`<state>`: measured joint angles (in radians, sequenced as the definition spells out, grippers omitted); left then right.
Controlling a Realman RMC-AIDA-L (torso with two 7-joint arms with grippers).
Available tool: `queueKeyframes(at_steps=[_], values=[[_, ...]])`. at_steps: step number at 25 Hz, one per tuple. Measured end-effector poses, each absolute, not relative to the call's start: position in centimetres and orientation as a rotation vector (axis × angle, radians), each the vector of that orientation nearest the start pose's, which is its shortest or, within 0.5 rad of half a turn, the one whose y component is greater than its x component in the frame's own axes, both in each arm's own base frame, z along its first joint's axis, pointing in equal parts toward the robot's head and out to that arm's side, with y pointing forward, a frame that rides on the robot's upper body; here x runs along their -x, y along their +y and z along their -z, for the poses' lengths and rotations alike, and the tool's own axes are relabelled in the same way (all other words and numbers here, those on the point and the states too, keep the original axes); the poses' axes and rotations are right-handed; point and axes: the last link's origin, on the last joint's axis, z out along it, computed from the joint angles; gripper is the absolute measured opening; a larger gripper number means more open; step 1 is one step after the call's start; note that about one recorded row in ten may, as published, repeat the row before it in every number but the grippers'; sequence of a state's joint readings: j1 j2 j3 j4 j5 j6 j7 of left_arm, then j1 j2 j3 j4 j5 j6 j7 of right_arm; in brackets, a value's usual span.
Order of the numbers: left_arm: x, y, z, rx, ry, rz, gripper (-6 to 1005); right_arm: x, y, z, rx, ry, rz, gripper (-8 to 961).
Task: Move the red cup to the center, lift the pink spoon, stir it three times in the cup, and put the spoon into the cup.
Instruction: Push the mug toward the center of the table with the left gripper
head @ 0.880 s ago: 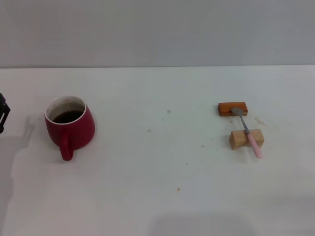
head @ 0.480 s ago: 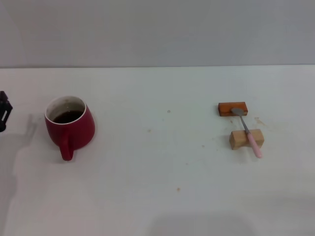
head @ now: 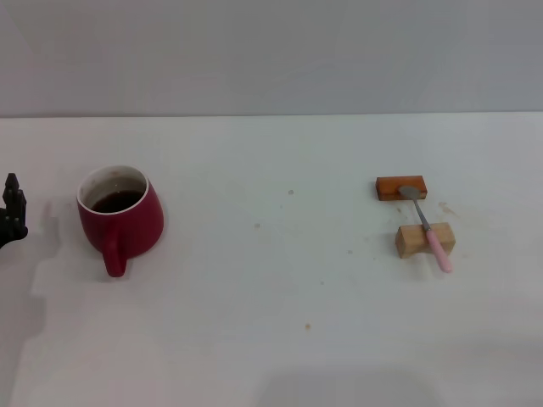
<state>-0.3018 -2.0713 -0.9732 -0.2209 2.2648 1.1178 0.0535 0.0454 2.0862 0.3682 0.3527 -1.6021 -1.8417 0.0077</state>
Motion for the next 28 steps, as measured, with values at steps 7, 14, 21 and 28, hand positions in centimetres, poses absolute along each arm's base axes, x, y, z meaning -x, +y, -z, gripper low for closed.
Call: queueKeyframes(at_steps=[7, 14, 21, 28], values=[[37.5, 30.0, 0.0, 1.467, -0.571, 0.451, 397, -35.0, 16.8, -2.8, 1.023, 0.401, -0.808, 558], [37.0, 31.2, 1.1, 1.543, -0.533, 0.354, 73, -35.1, 16.8, -2.9, 1.021, 0.401, -0.805, 557], [37.2, 31.7, 1.3, 1.582, -0.485, 0.268, 7, -35.1, 16.7, -2.9, 1.021, 0.402, -0.804, 557], [36.4, 32.8, 2.4, 1.669, -0.409, 0.179, 2, -35.2, 16.5, -2.8, 1.021, 0.406, -0.800, 557]])
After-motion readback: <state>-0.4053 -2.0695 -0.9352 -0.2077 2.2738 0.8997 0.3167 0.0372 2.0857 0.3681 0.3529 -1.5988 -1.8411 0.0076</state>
